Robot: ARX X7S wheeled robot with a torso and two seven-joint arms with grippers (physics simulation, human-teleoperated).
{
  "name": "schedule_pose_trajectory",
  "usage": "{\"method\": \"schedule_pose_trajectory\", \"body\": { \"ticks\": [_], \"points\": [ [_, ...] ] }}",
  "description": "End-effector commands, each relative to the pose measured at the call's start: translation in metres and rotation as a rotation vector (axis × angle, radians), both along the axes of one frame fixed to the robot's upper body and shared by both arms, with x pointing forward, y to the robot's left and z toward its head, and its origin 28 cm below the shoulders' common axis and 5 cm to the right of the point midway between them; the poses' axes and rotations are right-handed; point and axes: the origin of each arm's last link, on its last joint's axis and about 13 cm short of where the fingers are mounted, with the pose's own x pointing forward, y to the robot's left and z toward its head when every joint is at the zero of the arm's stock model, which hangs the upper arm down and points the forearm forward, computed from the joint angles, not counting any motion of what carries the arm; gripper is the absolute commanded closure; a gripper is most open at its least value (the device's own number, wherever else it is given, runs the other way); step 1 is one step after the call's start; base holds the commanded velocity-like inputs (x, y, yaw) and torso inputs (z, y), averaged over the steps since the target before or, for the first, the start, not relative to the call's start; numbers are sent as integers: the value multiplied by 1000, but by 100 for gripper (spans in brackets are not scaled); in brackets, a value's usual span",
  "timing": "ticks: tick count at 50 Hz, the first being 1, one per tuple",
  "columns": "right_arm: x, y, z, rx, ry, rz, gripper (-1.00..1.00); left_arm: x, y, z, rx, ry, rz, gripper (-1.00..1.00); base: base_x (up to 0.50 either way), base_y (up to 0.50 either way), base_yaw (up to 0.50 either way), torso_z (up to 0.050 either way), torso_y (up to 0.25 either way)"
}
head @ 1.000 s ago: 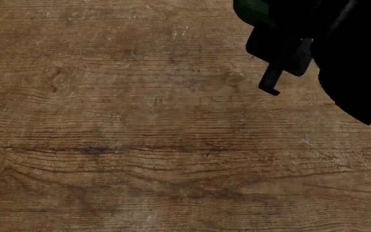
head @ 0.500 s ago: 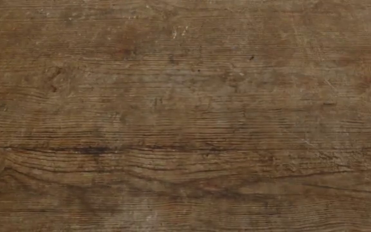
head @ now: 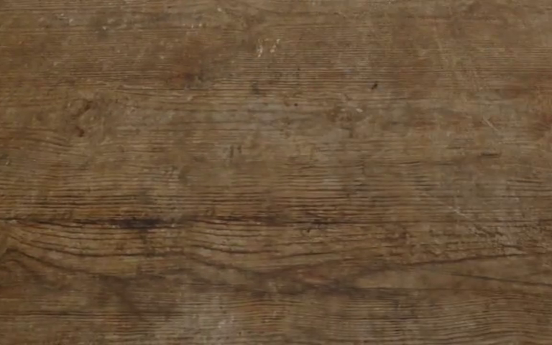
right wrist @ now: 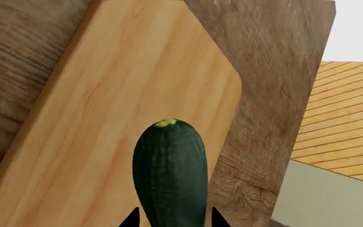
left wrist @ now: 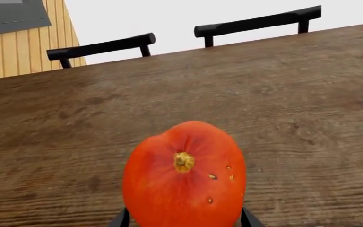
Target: Place the squash and the zucchini on separate cutting boards.
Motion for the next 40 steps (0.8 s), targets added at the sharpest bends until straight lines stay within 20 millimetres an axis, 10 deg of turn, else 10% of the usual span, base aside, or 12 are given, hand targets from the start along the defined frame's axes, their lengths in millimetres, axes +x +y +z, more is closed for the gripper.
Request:
{"method": "schedule_pose_trajectory", "body": {
  "ticks": [1, 23, 24, 40],
  "points": [
    [6, -20, -21, -11, 9, -70, 100, 3, -1, 4, -13, -2, 3, 100, 0, 0, 0, 0, 0],
    [3, -24, -42, 29, 56, -60, 100, 4, 1, 6, -6, 2, 10, 100, 0, 0, 0, 0, 0],
    [2, -24, -42, 30, 68, -63, -100, 4, 1, 6, -3, 1, 9, 100, 0, 0, 0, 0, 0],
    [-21, -20, -15, 77, 74, -29, -100, 6, 0, 7, -2, 4, 6, 100, 0, 0, 0, 0, 0]
  ]
}}
